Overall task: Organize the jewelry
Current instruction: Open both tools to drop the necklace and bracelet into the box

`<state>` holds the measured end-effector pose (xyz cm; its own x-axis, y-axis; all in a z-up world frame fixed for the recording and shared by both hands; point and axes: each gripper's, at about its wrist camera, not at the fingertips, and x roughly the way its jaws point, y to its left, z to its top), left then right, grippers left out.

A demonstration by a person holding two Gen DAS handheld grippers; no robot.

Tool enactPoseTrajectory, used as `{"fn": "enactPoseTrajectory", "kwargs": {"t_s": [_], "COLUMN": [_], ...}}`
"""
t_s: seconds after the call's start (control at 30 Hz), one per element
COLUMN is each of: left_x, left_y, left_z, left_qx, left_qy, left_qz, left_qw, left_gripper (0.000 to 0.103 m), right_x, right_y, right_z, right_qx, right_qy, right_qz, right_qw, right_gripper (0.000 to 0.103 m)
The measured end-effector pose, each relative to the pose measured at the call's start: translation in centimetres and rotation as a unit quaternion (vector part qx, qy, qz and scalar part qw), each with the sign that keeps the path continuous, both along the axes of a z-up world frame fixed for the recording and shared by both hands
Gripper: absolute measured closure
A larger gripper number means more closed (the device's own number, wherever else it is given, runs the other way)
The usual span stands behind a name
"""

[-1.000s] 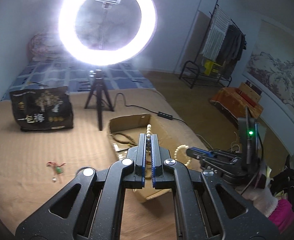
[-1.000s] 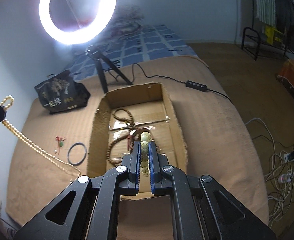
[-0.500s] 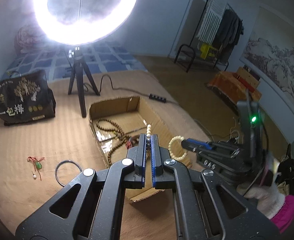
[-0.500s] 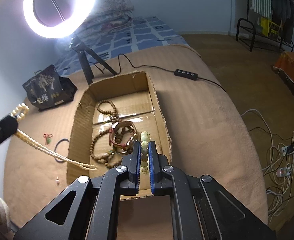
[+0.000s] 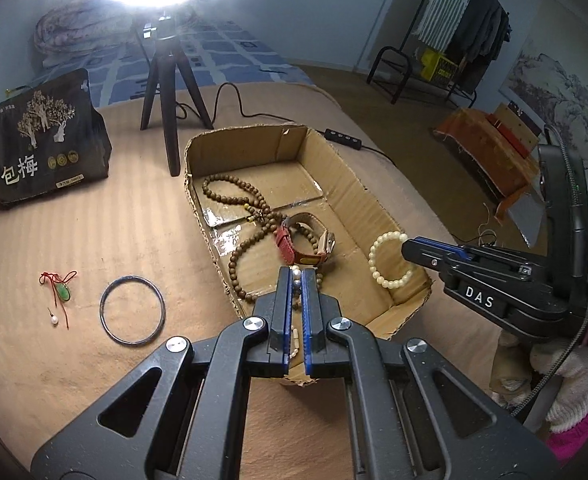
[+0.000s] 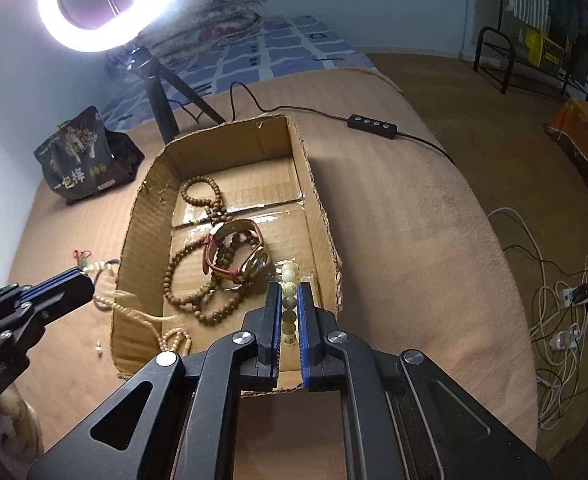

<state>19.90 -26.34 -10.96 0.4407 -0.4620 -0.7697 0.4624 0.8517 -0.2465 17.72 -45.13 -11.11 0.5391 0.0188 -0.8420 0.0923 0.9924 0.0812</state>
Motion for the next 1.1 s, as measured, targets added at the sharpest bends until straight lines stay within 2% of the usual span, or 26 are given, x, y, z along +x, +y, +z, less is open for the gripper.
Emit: {"fn": "enactPoseTrajectory", "kwargs": {"t_s": [0.23,0.3,0.33,0.37,0.93,0.97,1.07,1.1], "left_x": [0.1,0.3,0.3,0.4,0.7,0.8,1.0,1.2], "left_y": [0.2,0.4,0.5,0.7,4.0,4.3,5.7,6.3], "left_z": [-0.2,-0.2,-0.2,-0.2,1.0,1.1,1.4,1.5], "left_qx": [0.006,0.006,0.006,0.007,0.018,0.019,0.015,0.013], "left_qy": [0.006,0.007,0.007,0.007,-0.011,-0.013,-0.018,-0.021], "left_qz": [0.003,0.006,0.007,0.008,0.038,0.040,0.050,0.056], "left_qw": [1.0000,0.9999,0.9999,0.9999,0.9991,0.9989,0.9985,0.9981], "left_gripper": [0.101,0.101,0.101,0.101,0.100,0.096,0.062,0.060], "right_x": [0.0,-0.1,-0.1,-0.2,-0.4,-0.3,-0.2,-0.2], "right_y": [-0.1,-0.1,-0.1,-0.1,1.4,1.7,2.8,3.3], "right_z": [-0.1,0.1,0.2,0.3,1.3,1.4,1.6,1.7], "right_qx": [-0.003,-0.001,-0.001,-0.002,-0.005,-0.004,-0.003,-0.004], "right_qy": [0.003,0.000,-0.002,-0.004,-0.022,-0.024,-0.029,-0.032], "right_qz": [-0.004,-0.006,-0.006,-0.007,-0.001,0.002,0.015,0.020], "right_qw": [1.000,1.000,1.000,1.000,1.000,1.000,0.999,0.999], "right_gripper": [0.095,0.086,0.078,0.075,0.074,0.074,0.069,0.069]}}
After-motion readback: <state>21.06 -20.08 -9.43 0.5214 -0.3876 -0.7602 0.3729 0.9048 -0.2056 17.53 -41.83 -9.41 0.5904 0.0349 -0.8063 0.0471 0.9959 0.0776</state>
